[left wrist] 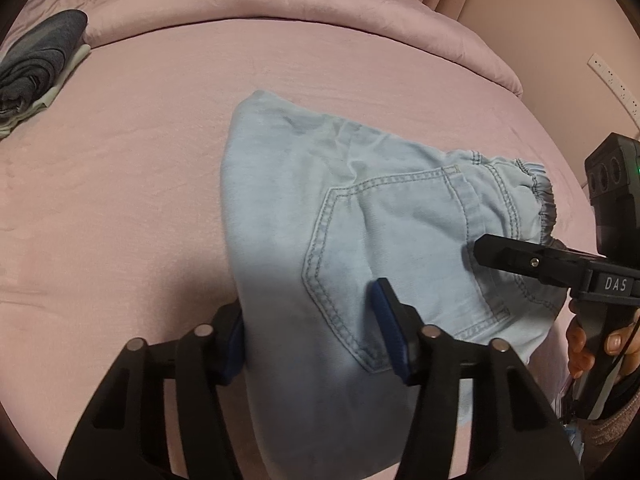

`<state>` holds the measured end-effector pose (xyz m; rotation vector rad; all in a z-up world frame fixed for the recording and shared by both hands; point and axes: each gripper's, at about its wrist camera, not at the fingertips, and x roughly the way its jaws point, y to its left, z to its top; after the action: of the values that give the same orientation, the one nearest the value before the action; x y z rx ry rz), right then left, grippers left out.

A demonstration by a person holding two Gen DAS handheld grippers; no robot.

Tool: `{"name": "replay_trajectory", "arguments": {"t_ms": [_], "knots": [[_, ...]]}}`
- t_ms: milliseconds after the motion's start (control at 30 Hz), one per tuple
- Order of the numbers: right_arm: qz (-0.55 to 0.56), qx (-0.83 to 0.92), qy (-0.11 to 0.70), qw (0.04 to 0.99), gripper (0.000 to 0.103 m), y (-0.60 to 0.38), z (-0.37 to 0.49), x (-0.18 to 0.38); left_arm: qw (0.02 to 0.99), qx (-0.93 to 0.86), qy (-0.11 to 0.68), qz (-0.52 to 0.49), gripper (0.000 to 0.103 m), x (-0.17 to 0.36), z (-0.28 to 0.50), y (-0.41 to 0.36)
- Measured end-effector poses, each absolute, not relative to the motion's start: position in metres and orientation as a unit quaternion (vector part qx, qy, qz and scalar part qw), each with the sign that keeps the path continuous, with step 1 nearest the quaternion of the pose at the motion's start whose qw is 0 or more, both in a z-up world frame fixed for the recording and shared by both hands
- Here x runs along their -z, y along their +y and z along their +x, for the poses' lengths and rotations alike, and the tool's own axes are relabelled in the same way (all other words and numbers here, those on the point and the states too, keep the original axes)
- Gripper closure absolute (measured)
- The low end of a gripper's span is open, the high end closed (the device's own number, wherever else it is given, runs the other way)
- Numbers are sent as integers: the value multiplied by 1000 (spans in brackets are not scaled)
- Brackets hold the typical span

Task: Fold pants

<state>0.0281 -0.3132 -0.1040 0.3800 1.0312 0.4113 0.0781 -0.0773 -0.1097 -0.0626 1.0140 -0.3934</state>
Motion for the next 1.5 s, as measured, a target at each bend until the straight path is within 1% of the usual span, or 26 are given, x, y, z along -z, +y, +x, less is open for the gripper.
{"name": "replay_trajectory", "arguments": {"t_ms": [67, 100, 200, 267, 367, 433, 533, 767, 1167, 1500], "knots": [[177, -188, 483, 837, 23, -313, 25, 102, 857, 183, 480, -25, 56, 108, 75, -77], [175, -184, 479, 840, 25, -313, 23, 100, 859, 181, 479, -23, 60, 108, 74, -78], [165, -181, 467, 850, 34, -311, 18, 95, 863, 178, 473, -21, 69, 105, 71, -78], [157, -179, 459, 856, 40, -309, 14, 90, 865, 176, 470, -19, 71, 105, 70, -79], [145, -179, 447, 864, 47, -306, 10, 82, 867, 176, 465, -18, 77, 104, 67, -80], [138, -179, 440, 869, 50, -303, 8, 78, 869, 178, 460, -19, 81, 101, 66, -80], [131, -181, 430, 875, 54, -299, 5, 74, 872, 182, 454, -21, 83, 97, 63, -80], [122, -190, 406, 886, 57, -290, -1, 60, 877, 188, 442, -21, 84, 87, 53, -81], [109, -218, 383, 891, 58, -271, -5, 43, 888, 184, 421, -17, 84, 71, 46, -76], [103, -224, 366, 897, 58, -261, 2, 31, 896, 177, 407, -17, 84, 58, 59, -69]]}}
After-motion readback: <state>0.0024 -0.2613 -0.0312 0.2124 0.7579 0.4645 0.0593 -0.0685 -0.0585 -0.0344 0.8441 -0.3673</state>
